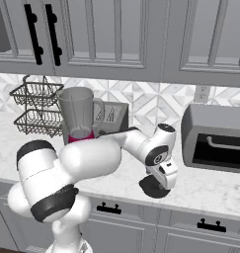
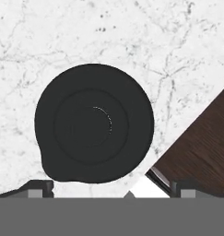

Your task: Close the lid blender by securely placing the lid on top.

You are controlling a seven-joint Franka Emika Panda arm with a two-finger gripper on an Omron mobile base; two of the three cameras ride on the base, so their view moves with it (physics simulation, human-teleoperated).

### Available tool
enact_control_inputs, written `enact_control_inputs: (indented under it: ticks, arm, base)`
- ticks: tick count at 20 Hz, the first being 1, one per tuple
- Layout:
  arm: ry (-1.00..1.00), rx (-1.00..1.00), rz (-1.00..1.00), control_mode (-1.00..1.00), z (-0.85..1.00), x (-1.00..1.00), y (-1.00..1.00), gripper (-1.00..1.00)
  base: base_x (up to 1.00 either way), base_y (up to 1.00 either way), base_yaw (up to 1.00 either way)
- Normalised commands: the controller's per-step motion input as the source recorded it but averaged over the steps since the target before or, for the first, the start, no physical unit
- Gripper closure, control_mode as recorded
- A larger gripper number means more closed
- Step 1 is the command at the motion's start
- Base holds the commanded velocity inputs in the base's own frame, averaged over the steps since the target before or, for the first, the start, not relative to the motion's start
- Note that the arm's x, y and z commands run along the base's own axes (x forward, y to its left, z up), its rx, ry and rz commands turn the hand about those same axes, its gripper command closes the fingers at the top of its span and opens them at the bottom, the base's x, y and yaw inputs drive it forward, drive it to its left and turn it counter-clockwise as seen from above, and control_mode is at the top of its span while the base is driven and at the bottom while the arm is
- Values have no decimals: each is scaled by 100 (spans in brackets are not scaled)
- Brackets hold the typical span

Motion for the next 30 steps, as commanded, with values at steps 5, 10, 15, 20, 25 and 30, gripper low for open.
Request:
enact_control_inputs:
  ticks: [5,10,15,20,25,30]
  arm:
    - [2,0,0,-100,-35,15,0,-100]
    - [0,0,0,-100,-22,16,0,-100]
    - [0,0,0,-100,-6,11,-14,-100]
    - [0,0,0,-100,-8,0,-2,-100]
    - [0,0,0,-100,-25,0,0,-100]
    - [0,0,0,-100,-25,3,4,100]
  base:
    - [0,0,0]
    - [0,0,0]
    - [0,0,0]
    - [0,0,0]
    - [0,0,0]
    - [0,0,0]
